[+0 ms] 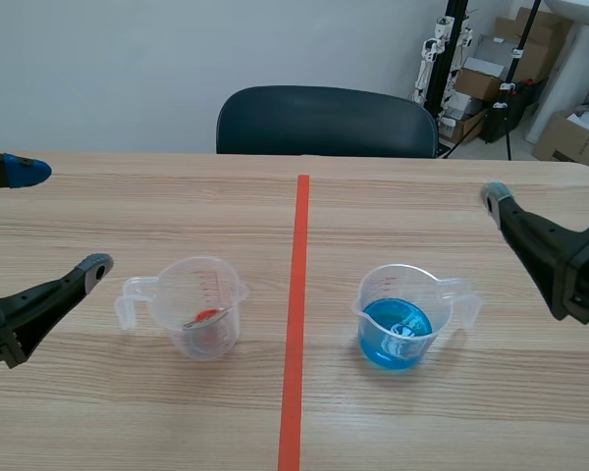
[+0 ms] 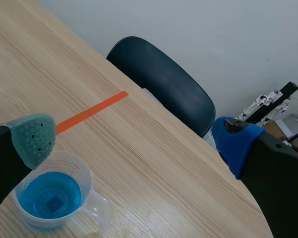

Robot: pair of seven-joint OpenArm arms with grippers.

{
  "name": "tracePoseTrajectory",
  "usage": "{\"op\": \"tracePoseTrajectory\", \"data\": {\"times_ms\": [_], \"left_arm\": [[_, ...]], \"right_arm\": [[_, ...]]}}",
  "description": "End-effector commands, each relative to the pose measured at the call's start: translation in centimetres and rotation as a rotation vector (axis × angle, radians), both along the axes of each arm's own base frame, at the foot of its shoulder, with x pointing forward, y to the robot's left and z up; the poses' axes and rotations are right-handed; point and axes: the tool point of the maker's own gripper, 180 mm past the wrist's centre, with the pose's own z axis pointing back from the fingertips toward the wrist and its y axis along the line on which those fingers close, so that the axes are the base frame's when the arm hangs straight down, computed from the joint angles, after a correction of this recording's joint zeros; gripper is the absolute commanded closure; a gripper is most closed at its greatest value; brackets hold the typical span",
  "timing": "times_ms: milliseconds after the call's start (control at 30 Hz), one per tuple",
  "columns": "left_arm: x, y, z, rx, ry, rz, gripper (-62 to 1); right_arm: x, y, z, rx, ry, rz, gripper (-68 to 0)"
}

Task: Do the redox reaction experiment. return to the home posture

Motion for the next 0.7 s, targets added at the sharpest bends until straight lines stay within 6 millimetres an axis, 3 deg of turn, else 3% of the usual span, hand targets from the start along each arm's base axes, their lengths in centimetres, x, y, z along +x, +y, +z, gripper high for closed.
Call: {"op": "tracePoseTrajectory", "data": {"times_ms": [0,667], "left_arm": [[0.26,-0.01,0.91,-0.016,-0.029,-0.002,-62.3],[0.26,-0.03,0.98,-0.018,-0.031,-0.003,-62.3]], "right_arm": [[0.16,0.26,0.69,0.004,-0.021,0.008,-67.9],[0.10,0.31,0.16,-0.006,0.006,0.012,-67.9]]}}
